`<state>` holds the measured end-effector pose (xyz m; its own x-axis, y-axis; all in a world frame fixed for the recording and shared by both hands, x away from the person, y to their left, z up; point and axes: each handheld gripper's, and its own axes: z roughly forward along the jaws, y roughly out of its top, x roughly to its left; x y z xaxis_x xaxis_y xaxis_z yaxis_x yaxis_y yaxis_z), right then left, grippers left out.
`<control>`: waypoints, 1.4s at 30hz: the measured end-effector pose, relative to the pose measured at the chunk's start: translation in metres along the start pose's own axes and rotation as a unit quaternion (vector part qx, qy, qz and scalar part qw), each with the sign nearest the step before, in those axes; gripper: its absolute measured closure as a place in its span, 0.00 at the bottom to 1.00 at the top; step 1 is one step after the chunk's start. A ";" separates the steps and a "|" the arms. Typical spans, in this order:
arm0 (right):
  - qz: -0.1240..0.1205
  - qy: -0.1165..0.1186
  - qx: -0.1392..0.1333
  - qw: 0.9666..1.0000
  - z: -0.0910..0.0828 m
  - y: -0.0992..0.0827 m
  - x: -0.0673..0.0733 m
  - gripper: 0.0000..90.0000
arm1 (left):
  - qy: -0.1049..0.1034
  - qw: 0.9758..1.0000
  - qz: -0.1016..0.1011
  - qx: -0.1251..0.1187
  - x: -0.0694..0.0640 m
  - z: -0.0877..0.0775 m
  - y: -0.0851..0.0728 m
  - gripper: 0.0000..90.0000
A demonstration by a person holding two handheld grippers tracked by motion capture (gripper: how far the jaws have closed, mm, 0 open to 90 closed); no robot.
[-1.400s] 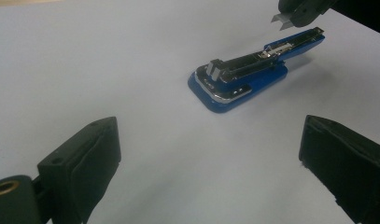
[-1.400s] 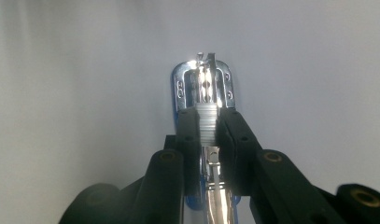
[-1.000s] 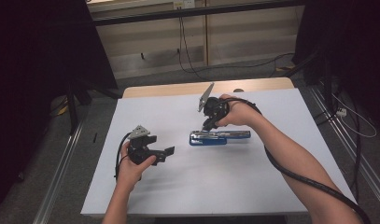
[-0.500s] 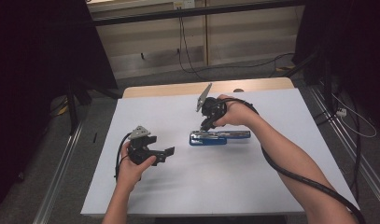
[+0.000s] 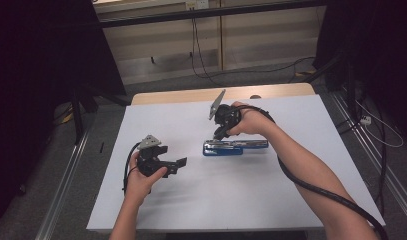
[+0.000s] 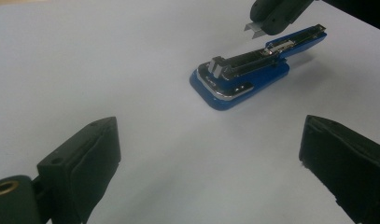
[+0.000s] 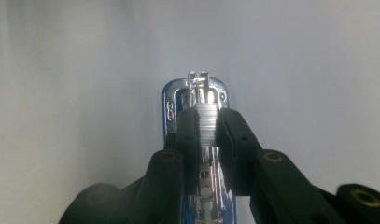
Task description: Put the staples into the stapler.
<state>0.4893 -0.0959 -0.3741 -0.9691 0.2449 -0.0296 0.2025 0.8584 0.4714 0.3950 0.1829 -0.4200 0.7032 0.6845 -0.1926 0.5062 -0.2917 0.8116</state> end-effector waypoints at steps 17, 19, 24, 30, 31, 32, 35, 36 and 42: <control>-0.001 0.007 -0.001 1.000 0.014 -0.008 -0.001 0.88 | 0.000 1.000 0.000 0.005 -0.001 0.003 -0.001 0.06; 0.001 0.007 -0.005 1.000 0.015 -0.008 -0.001 0.88 | 0.001 1.000 0.003 0.006 -0.001 0.003 0.000 0.06; -0.004 0.007 -0.010 1.000 0.018 -0.008 -0.002 0.88 | 0.002 1.000 0.005 0.009 -0.001 0.003 -0.001 0.06; -0.007 0.009 -0.014 1.000 0.023 -0.008 -0.002 0.88 | 0.001 1.000 0.005 0.010 -0.002 0.003 -0.001 0.06; -0.005 0.010 -0.012 1.000 0.023 -0.008 -0.001 0.88 | 0.002 1.000 0.005 0.010 -0.002 0.003 -0.001 0.06; -0.009 0.009 -0.014 1.000 0.024 -0.009 -0.002 0.88 | 0.001 1.000 0.005 0.010 -0.002 0.003 -0.001 0.06; -0.010 0.009 -0.017 1.000 0.026 -0.009 -0.003 0.88 | 0.003 1.000 0.005 0.010 -0.001 0.003 -0.001 0.06; -0.009 0.010 -0.017 1.000 0.026 -0.010 -0.003 0.88 | 0.003 1.000 0.005 0.011 -0.001 0.004 -0.001 0.06; -0.007 0.010 -0.017 1.000 0.027 -0.009 -0.003 0.88 | 0.002 1.000 0.004 0.011 -0.002 0.004 -0.001 0.06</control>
<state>0.4938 -0.0918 -0.4018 -0.9748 0.2224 -0.0187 0.1835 0.8463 0.5000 0.3953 0.1795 -0.4226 0.7052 0.6851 -0.1828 0.5110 -0.3122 0.8009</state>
